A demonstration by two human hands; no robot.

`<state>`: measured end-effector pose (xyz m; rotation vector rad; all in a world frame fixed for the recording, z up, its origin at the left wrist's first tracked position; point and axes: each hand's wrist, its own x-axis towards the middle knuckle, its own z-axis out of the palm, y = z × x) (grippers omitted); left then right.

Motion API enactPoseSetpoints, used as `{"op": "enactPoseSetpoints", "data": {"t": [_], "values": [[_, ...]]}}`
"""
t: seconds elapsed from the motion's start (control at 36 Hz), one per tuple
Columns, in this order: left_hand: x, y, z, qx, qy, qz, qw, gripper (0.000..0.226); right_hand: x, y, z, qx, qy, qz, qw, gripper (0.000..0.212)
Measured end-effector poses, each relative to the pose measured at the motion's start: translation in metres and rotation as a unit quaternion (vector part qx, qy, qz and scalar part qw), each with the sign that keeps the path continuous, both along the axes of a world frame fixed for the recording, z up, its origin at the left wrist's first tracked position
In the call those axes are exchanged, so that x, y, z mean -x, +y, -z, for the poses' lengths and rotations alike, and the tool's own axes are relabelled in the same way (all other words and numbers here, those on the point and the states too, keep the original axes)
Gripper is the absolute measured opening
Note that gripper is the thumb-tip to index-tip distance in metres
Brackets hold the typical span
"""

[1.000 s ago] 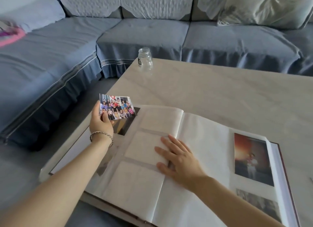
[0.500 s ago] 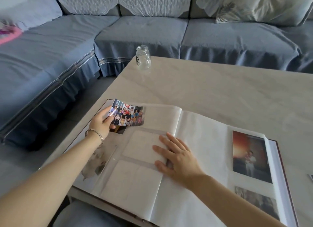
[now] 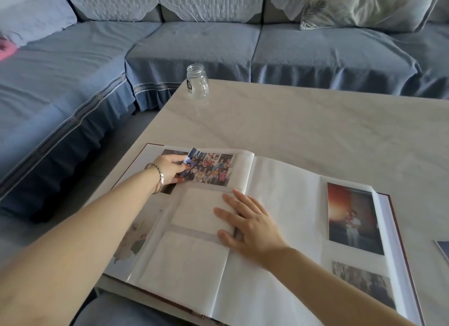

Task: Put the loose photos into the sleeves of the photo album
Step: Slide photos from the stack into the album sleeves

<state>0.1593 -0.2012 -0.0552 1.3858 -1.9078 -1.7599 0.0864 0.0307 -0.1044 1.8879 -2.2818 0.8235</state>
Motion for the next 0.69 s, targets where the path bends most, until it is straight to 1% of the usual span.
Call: {"op": "enactPoseSetpoints", "data": {"t": [0.08, 0.22, 0.31, 0.42, 0.5, 0.56, 0.61, 0.67, 0.69], "values": [[0.002, 0.0, 0.0, 0.009, -0.023, -0.002, 1.0, 0.037, 0.0, 0.0, 0.0, 0.001, -0.001, 0.002, 1.0, 0.058], [0.006, -0.001, 0.001, 0.019, -0.039, -0.051, 0.998, 0.034, -0.001, 0.0, 0.0, -0.002, -0.001, 0.001, 1.0, 0.058], [0.007, 0.003, 0.0, 0.01, -0.023, -0.04, 0.999, 0.03, -0.001, -0.001, -0.001, -0.004, 0.0, 0.0, 1.0, 0.058], [0.009, 0.005, -0.005, -0.004, -0.031, -0.01, 0.999, 0.025, 0.0, 0.0, 0.0, -0.001, -0.007, -0.001, 1.0, 0.059], [0.012, 0.006, -0.012, -0.045, -0.035, -0.001, 0.998, 0.012, 0.0, 0.0, 0.001, 0.002, -0.008, 0.0, 1.0, 0.059], [0.013, 0.006, -0.014, -0.051, -0.042, -0.002, 0.998, 0.016, -0.001, -0.001, 0.0, -0.001, -0.008, 0.001, 1.0, 0.059], [0.014, 0.005, -0.011, 0.012, -0.067, -0.004, 0.998, 0.022, -0.002, -0.002, 0.0, -0.008, -0.006, 0.003, 1.0, 0.06], [0.015, 0.007, -0.007, 0.082, -0.101, -0.007, 0.991, 0.022, -0.003, -0.003, 0.0, -0.015, -0.004, 0.005, 1.0, 0.062], [0.015, 0.007, -0.006, 0.096, -0.109, -0.016, 0.989, 0.023, -0.003, -0.004, -0.001, -0.017, -0.002, 0.005, 1.0, 0.062]]}}
